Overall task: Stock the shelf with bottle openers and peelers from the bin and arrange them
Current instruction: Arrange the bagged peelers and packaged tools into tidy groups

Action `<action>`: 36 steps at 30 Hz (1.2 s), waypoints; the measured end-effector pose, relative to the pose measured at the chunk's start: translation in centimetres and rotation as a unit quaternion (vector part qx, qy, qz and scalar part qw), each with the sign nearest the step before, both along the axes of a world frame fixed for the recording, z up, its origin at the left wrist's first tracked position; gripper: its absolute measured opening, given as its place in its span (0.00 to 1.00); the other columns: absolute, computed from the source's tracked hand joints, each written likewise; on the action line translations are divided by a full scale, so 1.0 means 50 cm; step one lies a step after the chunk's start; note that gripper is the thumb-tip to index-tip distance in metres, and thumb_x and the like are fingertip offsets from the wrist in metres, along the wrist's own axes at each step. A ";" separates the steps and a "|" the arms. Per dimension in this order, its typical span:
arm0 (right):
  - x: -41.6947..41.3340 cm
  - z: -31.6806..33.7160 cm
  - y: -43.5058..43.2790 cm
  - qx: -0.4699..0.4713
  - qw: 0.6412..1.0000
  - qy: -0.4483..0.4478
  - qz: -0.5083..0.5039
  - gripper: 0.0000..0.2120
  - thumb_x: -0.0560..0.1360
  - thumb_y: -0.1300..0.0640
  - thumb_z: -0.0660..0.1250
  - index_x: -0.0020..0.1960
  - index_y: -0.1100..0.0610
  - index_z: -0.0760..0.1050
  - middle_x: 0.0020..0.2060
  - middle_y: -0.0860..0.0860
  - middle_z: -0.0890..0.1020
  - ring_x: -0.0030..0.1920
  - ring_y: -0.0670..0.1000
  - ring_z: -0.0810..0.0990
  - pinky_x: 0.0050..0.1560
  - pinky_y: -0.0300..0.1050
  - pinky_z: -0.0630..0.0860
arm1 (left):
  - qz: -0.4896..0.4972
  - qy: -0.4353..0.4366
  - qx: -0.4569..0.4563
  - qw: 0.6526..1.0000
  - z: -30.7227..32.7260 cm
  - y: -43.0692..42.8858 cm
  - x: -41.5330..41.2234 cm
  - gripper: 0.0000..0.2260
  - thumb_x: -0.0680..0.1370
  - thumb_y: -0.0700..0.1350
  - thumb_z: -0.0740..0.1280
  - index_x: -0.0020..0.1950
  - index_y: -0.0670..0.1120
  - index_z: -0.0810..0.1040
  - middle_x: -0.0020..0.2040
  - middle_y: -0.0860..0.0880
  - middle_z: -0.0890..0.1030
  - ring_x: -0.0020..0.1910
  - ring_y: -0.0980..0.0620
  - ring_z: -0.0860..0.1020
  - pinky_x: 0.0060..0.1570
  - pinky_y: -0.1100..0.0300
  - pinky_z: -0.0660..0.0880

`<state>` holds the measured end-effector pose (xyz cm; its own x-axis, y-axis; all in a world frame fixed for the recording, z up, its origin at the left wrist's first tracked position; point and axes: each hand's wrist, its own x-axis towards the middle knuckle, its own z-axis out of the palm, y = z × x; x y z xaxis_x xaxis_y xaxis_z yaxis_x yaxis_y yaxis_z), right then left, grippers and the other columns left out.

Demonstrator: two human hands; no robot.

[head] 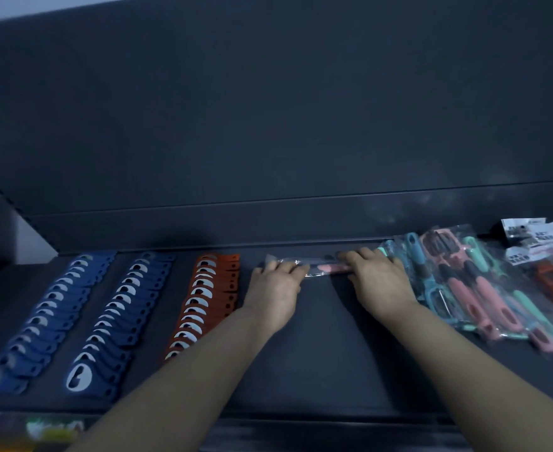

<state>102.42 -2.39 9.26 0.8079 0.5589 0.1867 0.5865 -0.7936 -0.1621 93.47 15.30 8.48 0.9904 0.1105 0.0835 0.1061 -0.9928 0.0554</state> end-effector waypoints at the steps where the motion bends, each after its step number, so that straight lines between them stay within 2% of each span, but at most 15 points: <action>1: 0.000 0.001 -0.007 -0.010 1.000 0.000 -0.003 0.21 0.78 0.56 0.59 0.70 0.45 0.65 0.62 0.46 0.73 0.64 0.52 0.70 0.60 0.50 0.66 | 0.024 0.008 0.000 1.000 -0.002 0.002 0.006 0.22 0.81 0.44 0.58 0.75 0.53 0.61 0.74 0.53 0.66 0.70 0.46 0.64 0.64 0.49 0.65; 4: -0.008 0.010 -0.021 -0.015 1.000 -0.012 -0.003 0.23 0.76 0.56 0.60 0.70 0.46 0.65 0.64 0.46 0.72 0.66 0.52 0.68 0.61 0.50 0.65 | 0.079 0.035 -0.012 0.996 0.001 0.012 0.026 0.23 0.83 0.48 0.55 0.77 0.50 0.56 0.76 0.49 0.61 0.73 0.44 0.60 0.68 0.48 0.61; 7: -0.020 0.009 -0.032 -0.040 0.999 -0.016 -0.014 0.21 0.77 0.55 0.60 0.69 0.46 0.68 0.64 0.45 0.72 0.67 0.51 0.67 0.61 0.49 0.64 | 0.033 0.065 -0.022 0.997 0.002 0.005 0.039 0.24 0.83 0.53 0.55 0.78 0.52 0.54 0.78 0.51 0.56 0.76 0.47 0.55 0.73 0.50 0.54; 9: -0.023 0.008 -0.044 -0.075 0.996 -0.017 -0.045 0.19 0.76 0.57 0.59 0.66 0.46 0.70 0.65 0.46 0.71 0.66 0.52 0.67 0.61 0.50 0.64 | 0.025 0.052 -0.028 0.998 0.000 0.002 0.047 0.24 0.82 0.54 0.55 0.78 0.54 0.55 0.77 0.52 0.59 0.75 0.47 0.57 0.72 0.50 0.56; 14: -0.014 0.015 -0.067 -0.137 0.984 0.000 -0.112 0.21 0.74 0.61 0.57 0.65 0.49 0.71 0.63 0.48 0.73 0.63 0.54 0.70 0.63 0.52 0.65 | 0.056 0.026 -0.048 0.997 0.001 -0.005 0.072 0.20 0.81 0.50 0.59 0.74 0.51 0.63 0.67 0.49 0.69 0.66 0.44 0.64 0.64 0.49 0.66; 16: -0.008 0.021 -0.060 -0.127 0.984 -0.011 -0.122 0.19 0.75 0.58 0.59 0.65 0.51 0.69 0.62 0.49 0.73 0.63 0.54 0.69 0.60 0.52 0.66 | 0.062 0.014 -0.051 0.997 0.002 -0.003 0.079 0.15 0.80 0.44 0.61 0.67 0.50 0.70 0.61 0.49 0.71 0.61 0.45 0.67 0.57 0.49 0.72; 18: 0.003 0.024 -0.045 -0.115 0.986 -0.007 -0.121 0.19 0.76 0.52 0.61 0.66 0.51 0.67 0.63 0.49 0.72 0.64 0.54 0.67 0.59 0.53 0.66 | 0.073 0.002 -0.051 0.996 0.003 -0.001 0.083 0.12 0.78 0.39 0.62 0.61 0.49 0.72 0.57 0.49 0.73 0.56 0.46 0.69 0.51 0.50 0.74; 20: 0.018 0.022 -0.026 -0.114 0.987 0.027 -0.110 0.22 0.76 0.46 0.62 0.68 0.51 0.67 0.65 0.49 0.70 0.67 0.54 0.65 0.60 0.54 0.65 | 0.083 -0.013 -0.063 0.994 0.003 -0.004 0.083 0.10 0.78 0.38 0.62 0.57 0.49 0.72 0.55 0.50 0.74 0.55 0.47 0.69 0.47 0.50 0.74; 23: 0.036 0.022 -0.001 -0.063 0.989 0.071 -0.116 0.16 0.78 0.45 0.60 0.62 0.51 0.72 0.62 0.51 0.73 0.66 0.55 0.67 0.61 0.55 0.65 | 0.092 -0.062 -0.111 0.988 0.007 -0.007 0.083 0.05 0.80 0.40 0.59 0.53 0.49 0.71 0.52 0.50 0.75 0.54 0.47 0.70 0.46 0.50 0.73; 26: 0.041 0.038 0.006 0.069 0.976 0.131 -0.158 0.14 0.80 0.46 0.56 0.59 0.51 0.75 0.60 0.53 0.76 0.63 0.56 0.72 0.61 0.55 0.66 | 0.084 -0.093 -0.144 0.982 0.012 0.001 0.088 0.09 0.82 0.46 0.57 0.60 0.48 0.72 0.55 0.48 0.76 0.56 0.47 0.70 0.53 0.51 0.73; 28: 0.040 0.038 -0.001 0.037 0.979 0.109 -0.169 0.15 0.81 0.48 0.53 0.60 0.52 0.73 0.61 0.53 0.76 0.64 0.56 0.72 0.61 0.55 0.66 | 0.075 -0.054 -0.127 0.988 0.012 0.001 0.088 0.12 0.82 0.47 0.57 0.65 0.48 0.70 0.60 0.48 0.75 0.60 0.46 0.69 0.57 0.51 0.72; 31: 0.033 0.029 -0.023 -0.040 0.986 0.057 -0.153 0.17 0.77 0.58 0.55 0.63 0.49 0.71 0.62 0.51 0.74 0.65 0.55 0.68 0.62 0.54 0.65 | 0.050 0.006 -0.065 0.997 0.001 -0.011 0.089 0.18 0.80 0.42 0.59 0.71 0.48 0.65 0.68 0.48 0.70 0.66 0.45 0.66 0.64 0.51 0.66; 33: 0.027 0.028 -0.039 -0.054 0.990 0.039 -0.121 0.19 0.75 0.59 0.58 0.62 0.45 0.73 0.61 0.48 0.75 0.65 0.53 0.69 0.60 0.51 0.66 | 0.049 0.001 -0.056 0.997 0.000 -0.017 0.093 0.22 0.78 0.38 0.59 0.72 0.48 0.64 0.68 0.49 0.69 0.67 0.45 0.65 0.66 0.52 0.64; 36: 0.011 0.032 -0.065 -0.061 0.994 0.002 -0.096 0.17 0.75 0.58 0.61 0.59 0.44 0.77 0.58 0.46 0.78 0.61 0.52 0.72 0.56 0.49 0.67 | 0.066 -0.013 -0.054 0.996 0.009 -0.030 0.100 0.25 0.74 0.35 0.60 0.70 0.47 0.66 0.67 0.48 0.69 0.66 0.45 0.66 0.66 0.52 0.65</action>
<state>102.99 -5.62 10.87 0.9022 0.4132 0.1234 0.4224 -0.9044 -0.0599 98.46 13.82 8.93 0.9643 0.2490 0.0897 0.2320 -0.9584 0.1661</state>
